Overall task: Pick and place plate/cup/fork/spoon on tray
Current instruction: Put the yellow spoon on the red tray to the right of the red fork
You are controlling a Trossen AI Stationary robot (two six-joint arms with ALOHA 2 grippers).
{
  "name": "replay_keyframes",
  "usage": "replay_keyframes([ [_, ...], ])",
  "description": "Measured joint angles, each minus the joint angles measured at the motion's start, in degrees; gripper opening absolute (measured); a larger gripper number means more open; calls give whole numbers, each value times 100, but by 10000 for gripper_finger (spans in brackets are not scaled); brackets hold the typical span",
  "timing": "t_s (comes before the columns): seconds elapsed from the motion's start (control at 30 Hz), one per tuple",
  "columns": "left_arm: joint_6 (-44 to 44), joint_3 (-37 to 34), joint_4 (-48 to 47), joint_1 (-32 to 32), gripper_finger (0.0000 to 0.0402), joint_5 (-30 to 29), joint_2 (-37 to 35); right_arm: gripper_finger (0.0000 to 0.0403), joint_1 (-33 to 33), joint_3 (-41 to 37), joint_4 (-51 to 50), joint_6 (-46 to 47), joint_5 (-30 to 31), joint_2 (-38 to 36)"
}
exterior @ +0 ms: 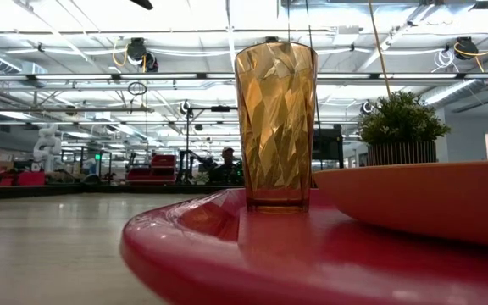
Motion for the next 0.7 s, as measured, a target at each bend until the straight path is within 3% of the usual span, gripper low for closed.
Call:
replay_keyframes([
  [0.7,95,0,0,0,237,0,0,116,-179,-51,653,106,-212,-72],
])
